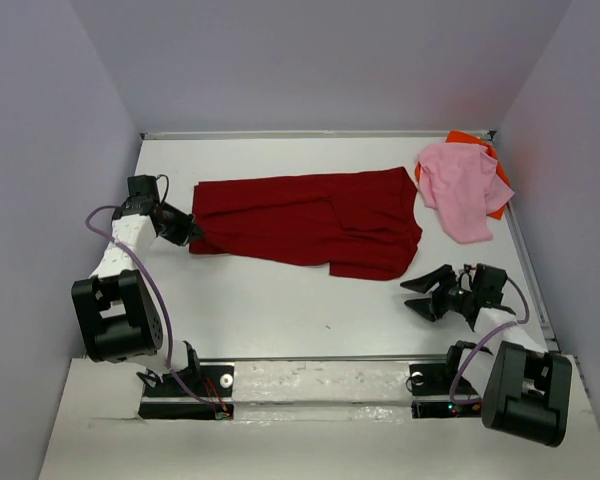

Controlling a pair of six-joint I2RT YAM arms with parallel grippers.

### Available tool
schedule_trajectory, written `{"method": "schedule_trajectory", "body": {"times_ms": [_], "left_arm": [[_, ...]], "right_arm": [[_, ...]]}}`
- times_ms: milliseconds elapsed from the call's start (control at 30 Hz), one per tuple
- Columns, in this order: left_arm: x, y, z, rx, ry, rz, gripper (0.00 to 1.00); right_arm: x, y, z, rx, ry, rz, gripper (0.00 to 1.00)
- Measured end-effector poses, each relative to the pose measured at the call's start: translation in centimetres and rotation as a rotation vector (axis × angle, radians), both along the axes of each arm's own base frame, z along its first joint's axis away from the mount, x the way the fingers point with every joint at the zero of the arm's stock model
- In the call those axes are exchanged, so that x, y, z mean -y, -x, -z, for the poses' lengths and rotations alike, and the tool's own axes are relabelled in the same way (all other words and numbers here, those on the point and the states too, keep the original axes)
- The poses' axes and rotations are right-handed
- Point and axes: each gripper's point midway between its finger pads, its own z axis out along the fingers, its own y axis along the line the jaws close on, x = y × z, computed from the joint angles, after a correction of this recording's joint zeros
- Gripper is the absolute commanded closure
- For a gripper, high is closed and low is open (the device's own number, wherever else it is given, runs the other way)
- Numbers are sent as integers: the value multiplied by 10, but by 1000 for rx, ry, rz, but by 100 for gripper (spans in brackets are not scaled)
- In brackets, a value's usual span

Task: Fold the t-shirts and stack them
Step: Grap the side of the flattened tshirt closest away from the robot with both arms

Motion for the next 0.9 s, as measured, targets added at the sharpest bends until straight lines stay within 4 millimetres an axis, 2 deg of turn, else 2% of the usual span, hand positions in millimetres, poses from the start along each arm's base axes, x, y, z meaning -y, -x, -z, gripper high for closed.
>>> {"method": "schedule_trajectory", "body": {"times_ms": [100, 233, 367, 733, 900], "left_arm": [[1, 0, -1, 6, 3, 13, 100], [4, -2, -2, 18, 13, 27, 100], [5, -5, -4, 37, 19, 43, 100], [6, -5, -4, 47, 9, 69, 100], [6, -5, -3, 45, 10, 72, 100]], "right_arm": [[0, -8, -1, 31, -36, 22, 36], [2, -31, -5, 90, -85, 50, 37], [4, -45, 5, 71, -142, 70, 38], [20, -91, -19, 219, -97, 77, 42], [23, -95, -18, 224, -65, 68, 41]]}}
